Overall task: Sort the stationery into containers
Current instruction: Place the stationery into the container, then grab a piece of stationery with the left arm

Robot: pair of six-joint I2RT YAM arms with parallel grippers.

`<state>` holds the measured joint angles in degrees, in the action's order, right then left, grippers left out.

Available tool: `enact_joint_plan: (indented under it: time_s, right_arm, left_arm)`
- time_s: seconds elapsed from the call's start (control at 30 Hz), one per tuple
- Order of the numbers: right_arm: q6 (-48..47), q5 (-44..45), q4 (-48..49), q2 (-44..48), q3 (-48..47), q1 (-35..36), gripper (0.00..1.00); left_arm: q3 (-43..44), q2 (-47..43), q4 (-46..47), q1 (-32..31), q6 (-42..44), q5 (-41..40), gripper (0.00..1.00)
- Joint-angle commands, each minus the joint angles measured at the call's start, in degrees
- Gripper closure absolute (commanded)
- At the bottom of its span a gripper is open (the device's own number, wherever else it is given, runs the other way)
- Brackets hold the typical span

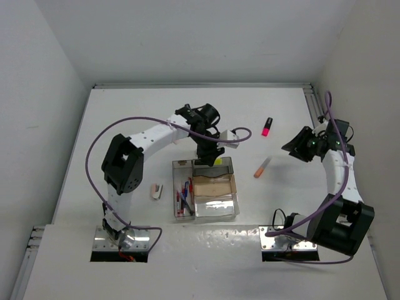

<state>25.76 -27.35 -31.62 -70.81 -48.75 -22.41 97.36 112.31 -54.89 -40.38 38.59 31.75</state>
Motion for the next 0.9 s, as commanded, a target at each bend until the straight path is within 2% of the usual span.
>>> enact_joint_plan:
  time_s: [0.0,0.13,0.23,0.37,0.5,0.67,0.7,0.77,0.8,0.87]
  right_arm:
    - [1.0,-1.4,1.9,1.6,0.4,-0.3,0.57]
    - [1.0,-1.6,1.8,1.6,0.3,-0.3,0.57]
    - [0.8,-1.5,1.6,1.8,0.2,-0.3,0.57]
    - [0.5,-1.6,1.4,2.0,0.2,-0.4,0.57]
    - [0.4,-1.6,1.3,1.9,0.3,-0.3,0.57]
    - [1.4,-2.1,2.3,1.3,1.0,-0.3,0.58]
    - [1.6,-2.3,2.5,1.1,1.1,-0.3,0.57]
    - [2.1,-2.4,3.1,0.7,1.3,-0.1,0.57]
    - [2.1,-2.4,3.3,0.6,1.4,-0.1,0.57]
    - [2.2,-2.6,3.6,0.3,1.5,-0.1,0.57]
  left_arm:
    - [2.3,0.4,-1.6,-2.3,2.2,-0.7,0.93]
    - [2.1,2.3,-0.7,-3.2,1.7,-1.2,0.87]
    - [2.0,3.5,-0.4,-3.4,1.7,-1.4,0.77]
    - [1.9,4.1,0.8,-3.3,1.1,-2.2,0.57]
    - [2.9,3.1,2.2,-3.3,-0.7,-3.2,0.57]
    - [9.8,3.1,3.3,2.3,-3.7,-1.1,0.57]
    - [11.2,1.1,4.1,3.1,-5.2,-1.9,0.01]
    - [14.6,1.5,8.2,6.7,-11.7,-2.7,0.0]
    - [14.9,1.9,11.1,9.4,-19.1,-6.1,0.0]
    - [15.1,2.6,19.0,11.2,-28.2,-14.6,0.0]
